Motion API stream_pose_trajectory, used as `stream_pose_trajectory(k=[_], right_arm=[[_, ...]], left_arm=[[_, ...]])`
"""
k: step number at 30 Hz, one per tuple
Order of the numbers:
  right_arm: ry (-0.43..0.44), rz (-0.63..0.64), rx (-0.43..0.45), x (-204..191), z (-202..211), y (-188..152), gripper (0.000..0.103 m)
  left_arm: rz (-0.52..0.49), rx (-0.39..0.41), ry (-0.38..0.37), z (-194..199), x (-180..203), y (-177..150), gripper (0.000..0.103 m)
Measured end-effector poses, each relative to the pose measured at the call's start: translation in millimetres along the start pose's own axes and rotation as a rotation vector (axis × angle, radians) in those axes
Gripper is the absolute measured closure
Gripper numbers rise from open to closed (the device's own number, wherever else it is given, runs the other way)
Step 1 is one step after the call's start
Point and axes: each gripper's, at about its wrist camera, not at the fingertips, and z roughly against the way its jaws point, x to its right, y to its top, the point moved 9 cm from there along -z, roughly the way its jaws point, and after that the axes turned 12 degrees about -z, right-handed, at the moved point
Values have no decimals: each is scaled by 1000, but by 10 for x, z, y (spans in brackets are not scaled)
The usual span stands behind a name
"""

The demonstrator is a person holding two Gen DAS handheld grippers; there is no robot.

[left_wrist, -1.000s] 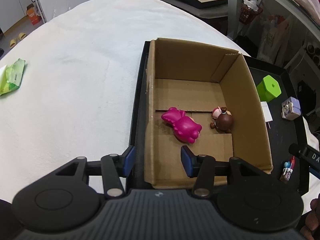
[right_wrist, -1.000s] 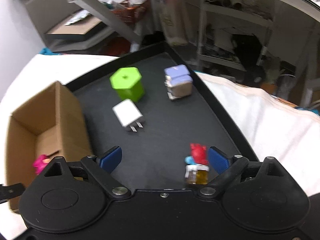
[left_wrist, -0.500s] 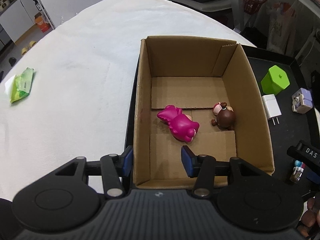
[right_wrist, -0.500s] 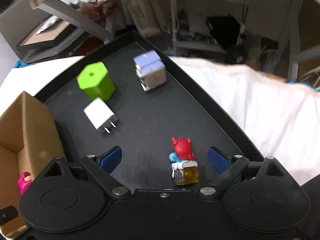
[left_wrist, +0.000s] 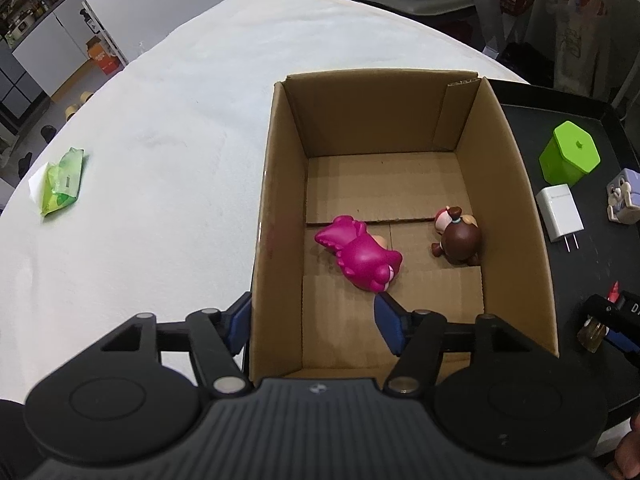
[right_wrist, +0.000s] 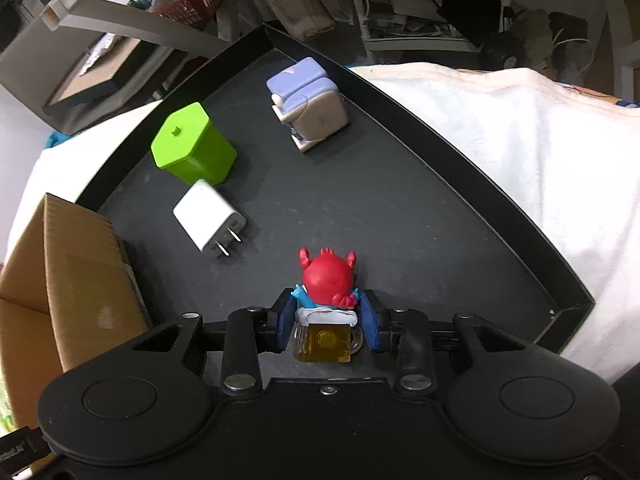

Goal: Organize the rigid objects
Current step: 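Move the right gripper to the red figure on the honey jar and grasp it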

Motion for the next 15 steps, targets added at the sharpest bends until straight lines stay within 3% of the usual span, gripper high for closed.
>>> stream_pose_trajectory(k=[15], right_arm=[[123, 6, 27, -160, 87, 106, 69]], left_arm=[[0, 10, -39, 0, -64, 6, 40]])
